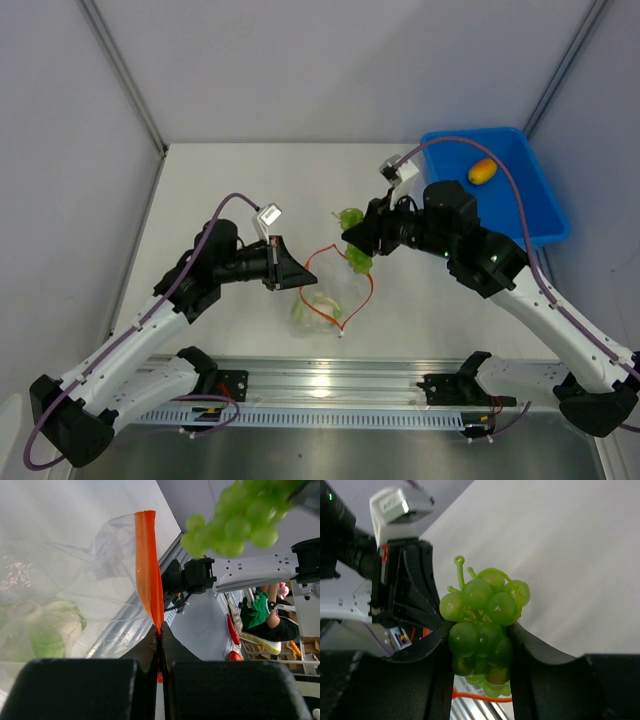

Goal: Place the food in the zip-top bag and seal the zipper
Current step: Place the fake fruit in the zipper food storage bag.

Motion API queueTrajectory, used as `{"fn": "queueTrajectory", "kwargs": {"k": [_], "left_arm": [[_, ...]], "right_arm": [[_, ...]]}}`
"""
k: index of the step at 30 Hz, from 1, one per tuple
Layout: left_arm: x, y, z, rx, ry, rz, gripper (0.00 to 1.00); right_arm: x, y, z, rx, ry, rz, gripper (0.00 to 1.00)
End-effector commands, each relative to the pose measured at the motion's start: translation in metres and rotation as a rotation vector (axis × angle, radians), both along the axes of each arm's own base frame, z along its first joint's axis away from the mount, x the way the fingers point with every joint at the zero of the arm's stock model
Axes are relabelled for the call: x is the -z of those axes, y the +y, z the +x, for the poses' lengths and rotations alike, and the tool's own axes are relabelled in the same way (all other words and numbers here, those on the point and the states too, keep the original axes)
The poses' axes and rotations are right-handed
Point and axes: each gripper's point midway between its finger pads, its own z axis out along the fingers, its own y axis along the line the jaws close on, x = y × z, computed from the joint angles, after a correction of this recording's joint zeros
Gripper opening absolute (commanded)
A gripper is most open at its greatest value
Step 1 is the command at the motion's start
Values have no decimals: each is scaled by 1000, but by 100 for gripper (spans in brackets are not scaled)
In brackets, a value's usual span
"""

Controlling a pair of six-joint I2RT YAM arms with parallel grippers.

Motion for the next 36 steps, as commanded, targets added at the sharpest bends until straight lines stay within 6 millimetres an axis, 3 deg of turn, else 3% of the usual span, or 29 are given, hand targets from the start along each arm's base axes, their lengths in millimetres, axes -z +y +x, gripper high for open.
{"fn": "queueTrajectory", "kwargs": {"k": [1, 15, 19, 27, 36], "left_arm": [[-34, -4, -2, 35, -35, -84, 1], [-46, -11, -16, 142, 57, -203, 1], [-24, -10, -14, 115, 86, -177, 1], [3, -5, -15, 92, 118, -164, 1], [12, 5, -17, 56, 98, -121, 1]], "right_arm": [[-9, 7, -4, -8, -111, -11, 12], [15, 42, -43, -143, -97, -20, 11], [27, 46, -47, -150, -72, -21, 11], [46, 56, -45, -111, -43, 14, 12], [72, 72, -54, -98, -39, -39, 12]]}}
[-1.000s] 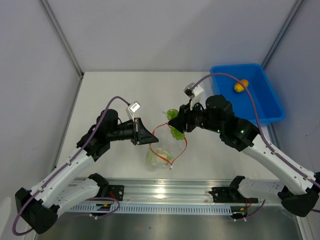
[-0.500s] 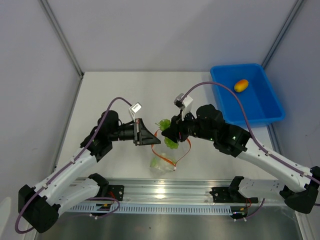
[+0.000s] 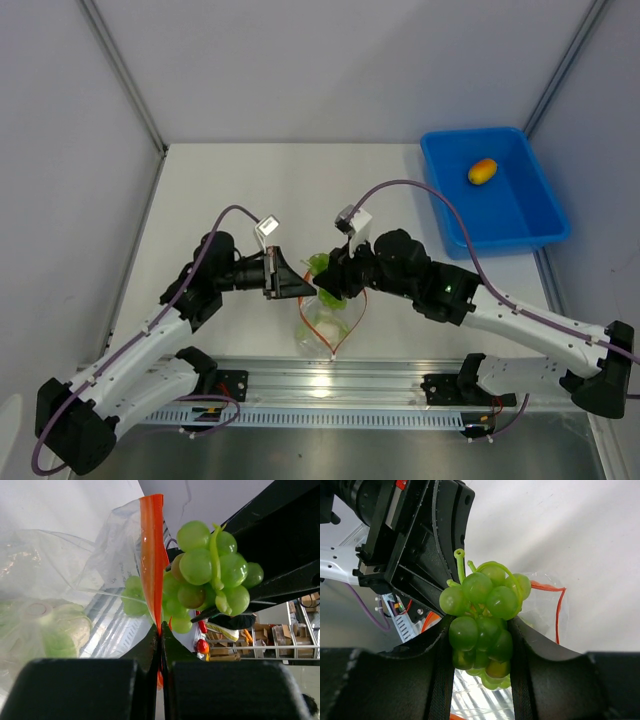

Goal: Place the food in the zip-top bag and seal the zipper
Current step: Place the fake fruit in the zipper food storage bag.

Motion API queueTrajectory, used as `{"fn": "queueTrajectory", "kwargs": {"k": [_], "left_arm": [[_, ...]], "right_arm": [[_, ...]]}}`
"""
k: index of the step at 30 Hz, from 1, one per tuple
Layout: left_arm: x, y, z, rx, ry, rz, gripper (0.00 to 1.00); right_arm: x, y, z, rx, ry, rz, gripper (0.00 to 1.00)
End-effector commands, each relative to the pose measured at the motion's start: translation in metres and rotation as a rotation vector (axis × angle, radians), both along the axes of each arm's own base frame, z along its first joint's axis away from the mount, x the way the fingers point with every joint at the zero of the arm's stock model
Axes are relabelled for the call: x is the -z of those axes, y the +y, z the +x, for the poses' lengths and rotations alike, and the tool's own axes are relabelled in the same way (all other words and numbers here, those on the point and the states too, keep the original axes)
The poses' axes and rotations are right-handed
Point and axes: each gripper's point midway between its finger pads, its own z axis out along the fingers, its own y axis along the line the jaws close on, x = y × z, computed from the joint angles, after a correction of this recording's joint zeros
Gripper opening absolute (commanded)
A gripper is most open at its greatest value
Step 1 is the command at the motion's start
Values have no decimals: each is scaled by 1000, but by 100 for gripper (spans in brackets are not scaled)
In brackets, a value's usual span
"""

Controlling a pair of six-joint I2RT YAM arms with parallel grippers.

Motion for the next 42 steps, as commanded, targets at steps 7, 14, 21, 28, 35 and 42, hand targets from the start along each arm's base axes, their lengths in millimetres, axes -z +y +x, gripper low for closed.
{"fn": "queueTrajectory", "kwargs": {"k": [7, 14, 21, 28, 35, 42], "left_arm": [[-10, 13, 4, -52, -104, 44, 1], [-6, 13, 4, -52, -100, 50, 1], [-6, 14, 5, -56, -106, 55, 0], [-10, 15, 4, -62, -112, 54, 1], [-9, 16, 4, -64, -109, 55, 0], [-8, 18, 5, -76, -115, 65, 0]], "right_arm": [[-3, 3, -8, 45, -53, 45, 11], [20, -6, -10, 75, -28, -21, 11], [35, -6, -3, 120, 1, -84, 12], [49, 6, 2, 135, 17, -146, 17], [58, 15, 11, 181, 30, -195, 21], [67, 17, 8, 200, 24, -243, 24]]}}
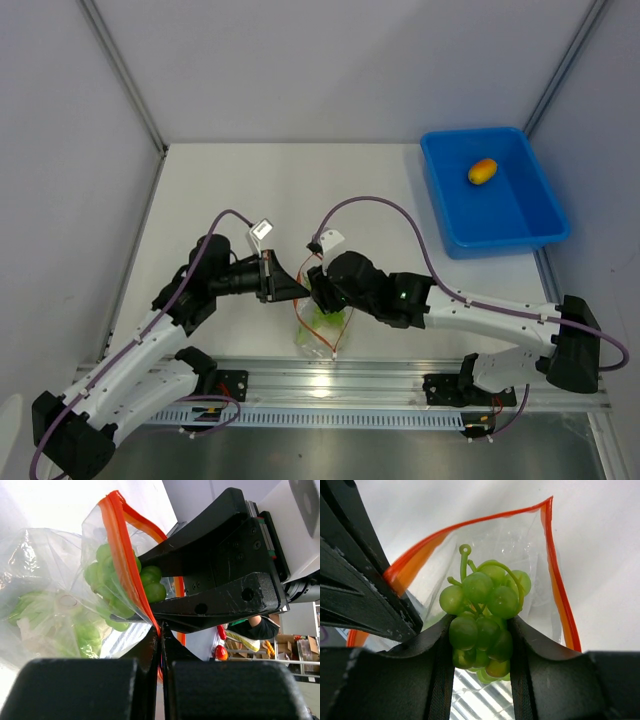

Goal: Place the food in the zip-top bag and seal the zipper
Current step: Place the fake fruit in the zipper food storage bag.

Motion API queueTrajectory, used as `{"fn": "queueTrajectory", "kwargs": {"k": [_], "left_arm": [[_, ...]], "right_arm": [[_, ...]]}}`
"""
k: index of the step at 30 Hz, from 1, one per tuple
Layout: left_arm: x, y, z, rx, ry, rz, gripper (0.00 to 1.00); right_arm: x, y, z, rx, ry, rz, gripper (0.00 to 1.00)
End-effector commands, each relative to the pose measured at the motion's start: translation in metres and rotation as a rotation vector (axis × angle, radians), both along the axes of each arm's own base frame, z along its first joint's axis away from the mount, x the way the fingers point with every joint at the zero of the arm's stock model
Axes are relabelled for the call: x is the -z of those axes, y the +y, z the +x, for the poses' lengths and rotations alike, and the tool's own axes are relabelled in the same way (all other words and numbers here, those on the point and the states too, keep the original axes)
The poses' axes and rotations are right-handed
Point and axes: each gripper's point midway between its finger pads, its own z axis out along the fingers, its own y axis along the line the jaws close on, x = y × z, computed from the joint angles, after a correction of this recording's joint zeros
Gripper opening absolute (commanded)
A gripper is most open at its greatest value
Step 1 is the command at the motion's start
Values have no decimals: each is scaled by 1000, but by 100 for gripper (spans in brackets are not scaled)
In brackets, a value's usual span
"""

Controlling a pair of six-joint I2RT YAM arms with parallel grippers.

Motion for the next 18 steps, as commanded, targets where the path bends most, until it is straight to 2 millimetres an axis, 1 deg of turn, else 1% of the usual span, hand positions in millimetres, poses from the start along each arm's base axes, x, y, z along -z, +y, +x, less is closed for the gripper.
{"fn": "queueTrajectory", "kwargs": {"k": [1, 3, 8, 14, 18], "left_arm": [[-20, 2, 4, -10, -78, -18, 1], [-18, 3, 4, -15, -76, -12, 1], [-18, 5, 7, -31, -85, 0, 1], [-25, 8, 10, -51, -115, 18, 0], [-30, 8, 14, -58, -132, 26, 0]], "right_arm": [[-18, 1, 4, 52, -34, 21, 24], [-19, -2, 2, 57, -38, 19, 24], [-29, -13, -2, 64, -42, 33, 24], [-24, -23, -10, 54, -4, 11, 24], [-19, -22, -17, 35, 28, 20, 24]]}}
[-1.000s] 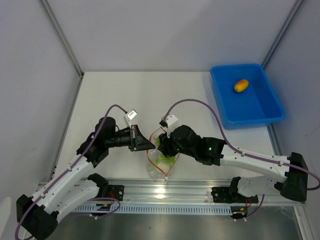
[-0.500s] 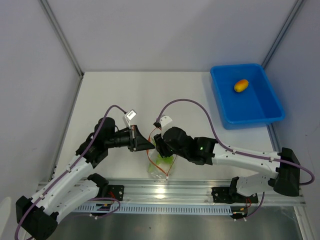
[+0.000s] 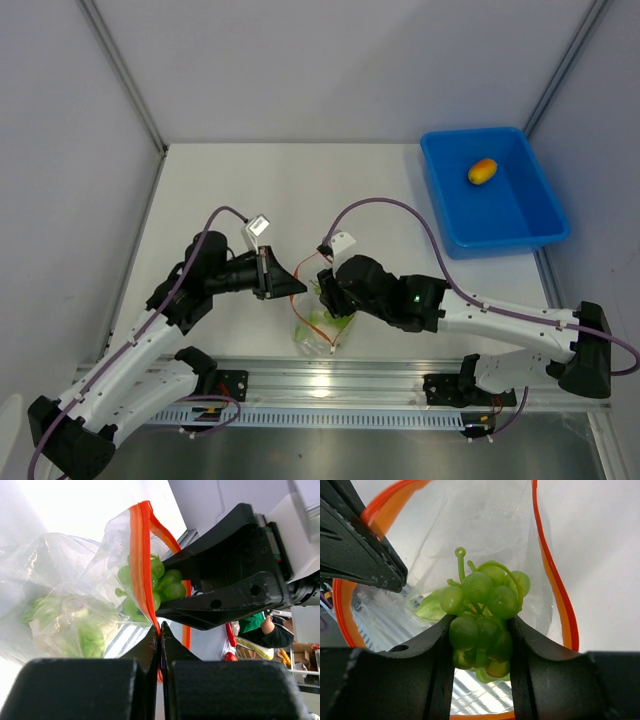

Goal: Place the food in the zip-top bag and seal the zipper
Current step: Place the fake fruit in the zipper food storage bag.

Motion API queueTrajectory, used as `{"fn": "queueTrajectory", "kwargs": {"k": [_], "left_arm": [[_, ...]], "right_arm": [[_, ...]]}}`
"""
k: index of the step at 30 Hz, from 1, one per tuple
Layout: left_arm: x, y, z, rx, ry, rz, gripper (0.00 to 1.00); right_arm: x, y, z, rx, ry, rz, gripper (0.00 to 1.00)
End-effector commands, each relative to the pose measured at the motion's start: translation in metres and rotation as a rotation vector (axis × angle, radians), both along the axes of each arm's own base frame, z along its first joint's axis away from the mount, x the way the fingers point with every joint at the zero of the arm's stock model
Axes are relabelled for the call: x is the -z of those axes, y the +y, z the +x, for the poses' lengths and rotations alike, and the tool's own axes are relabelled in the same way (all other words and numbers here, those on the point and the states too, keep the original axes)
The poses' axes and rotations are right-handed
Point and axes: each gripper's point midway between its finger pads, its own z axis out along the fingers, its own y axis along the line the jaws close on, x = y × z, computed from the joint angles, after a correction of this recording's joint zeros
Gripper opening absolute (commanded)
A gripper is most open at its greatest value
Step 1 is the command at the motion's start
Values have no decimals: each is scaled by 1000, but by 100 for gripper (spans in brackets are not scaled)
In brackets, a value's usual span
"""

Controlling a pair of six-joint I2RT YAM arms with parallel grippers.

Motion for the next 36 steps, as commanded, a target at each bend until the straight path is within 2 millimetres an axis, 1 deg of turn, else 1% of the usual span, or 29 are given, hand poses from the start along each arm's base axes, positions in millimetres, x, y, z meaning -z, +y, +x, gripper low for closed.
{"fn": "queueTrajectory", "kwargs": {"k": [1, 6, 7, 8, 11, 13, 15, 16, 17, 18, 19, 22, 23, 25, 28, 29, 30, 33, 36], "left_arm": [[-25, 2, 8, -14, -90, -15, 1], [-31, -1, 8, -2, -96, -28, 1], [-32, -1, 8, 0, -100, -28, 1], [-33, -1, 8, 5, -102, -30, 0], [-34, -3, 5, 24, -92, -40, 1], [-32, -4, 4, 30, -77, -51, 1], [-34, -5, 3, 34, -76, -63, 1], [-31, -5, 2, 34, -71, -60, 0], [-30, -4, 2, 32, -69, -60, 1], [-31, -4, 2, 30, -71, -61, 1], [-30, -4, 2, 30, -70, -60, 1], [-33, -4, 1, 32, -75, -64, 1], [-32, -3, 1, 29, -74, -63, 0], [-31, -3, 0, 29, -73, -61, 1], [-29, -3, 0, 26, -70, -60, 1], [-29, -3, 0, 25, -70, -61, 1], [-28, -3, 0, 26, -66, -63, 1], [-26, -3, 0, 28, -60, -63, 1], [-26, -3, 0, 28, -61, -63, 1]], "right_arm": [[-13, 1, -6, -5, 15, 53, 24], [-4, 9, -9, -22, 41, 39, 25], [-2, 10, -8, -16, 44, 39, 25], [4, 11, -8, -16, 51, 24, 25], [8, 15, -5, -2, 47, 21, 27], [8, 20, 2, 18, 29, 30, 31], [7, 26, 8, 38, 10, 37, 32], [5, 29, 11, 45, 2, 43, 33], [4, 31, 13, 52, -3, 46, 36], [7, 32, 17, 70, -8, 35, 38], [5, 34, 19, 76, -14, 38, 39], [8, 36, 26, 102, -18, 29, 41], [9, 36, 27, 107, -18, 31, 44], [12, 35, 31, 127, -13, 29, 47], [13, 34, 32, 137, -11, 33, 57], [13, 34, 32, 136, -11, 30, 67], [13, 34, 32, 135, -11, 32, 71], [13, 32, 31, 136, -12, 23, 78], [8, 30, 31, 136, -18, 32, 81]]}}
